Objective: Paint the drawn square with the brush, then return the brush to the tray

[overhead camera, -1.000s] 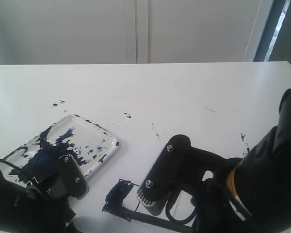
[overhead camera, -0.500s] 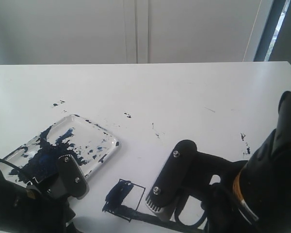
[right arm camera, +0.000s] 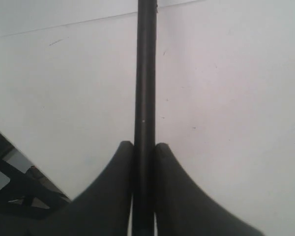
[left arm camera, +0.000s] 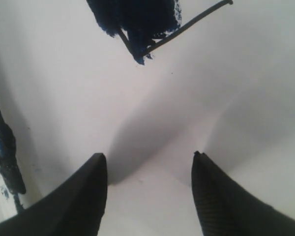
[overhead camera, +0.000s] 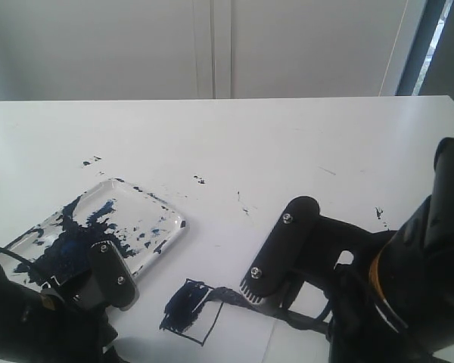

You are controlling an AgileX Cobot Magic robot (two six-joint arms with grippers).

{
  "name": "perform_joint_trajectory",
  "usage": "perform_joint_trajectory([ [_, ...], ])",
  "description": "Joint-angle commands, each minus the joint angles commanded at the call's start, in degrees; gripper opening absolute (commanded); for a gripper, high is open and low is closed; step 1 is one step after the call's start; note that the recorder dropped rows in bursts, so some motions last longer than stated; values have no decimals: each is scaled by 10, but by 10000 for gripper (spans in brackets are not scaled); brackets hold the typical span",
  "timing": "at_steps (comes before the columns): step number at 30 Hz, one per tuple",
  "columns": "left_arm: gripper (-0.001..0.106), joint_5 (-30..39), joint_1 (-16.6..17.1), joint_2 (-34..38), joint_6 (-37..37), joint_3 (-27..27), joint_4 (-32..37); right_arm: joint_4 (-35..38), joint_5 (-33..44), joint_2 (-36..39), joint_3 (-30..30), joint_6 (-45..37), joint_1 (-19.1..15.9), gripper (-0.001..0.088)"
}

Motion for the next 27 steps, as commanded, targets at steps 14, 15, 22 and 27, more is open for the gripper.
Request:
perform_joint_trajectory([
  [14,579,0,0,0,0,0,0,124,-12,0,0,-82,0,0],
  [15,579,0,0,0,0,0,0,124,-11,0,0,-82,0,0],
  [22,579,0,0,0,0,0,0,44,-4,0,0,-29,0,0],
  [27,579,0,0,0,0,0,0,1,11,0,0,-6,0,0],
])
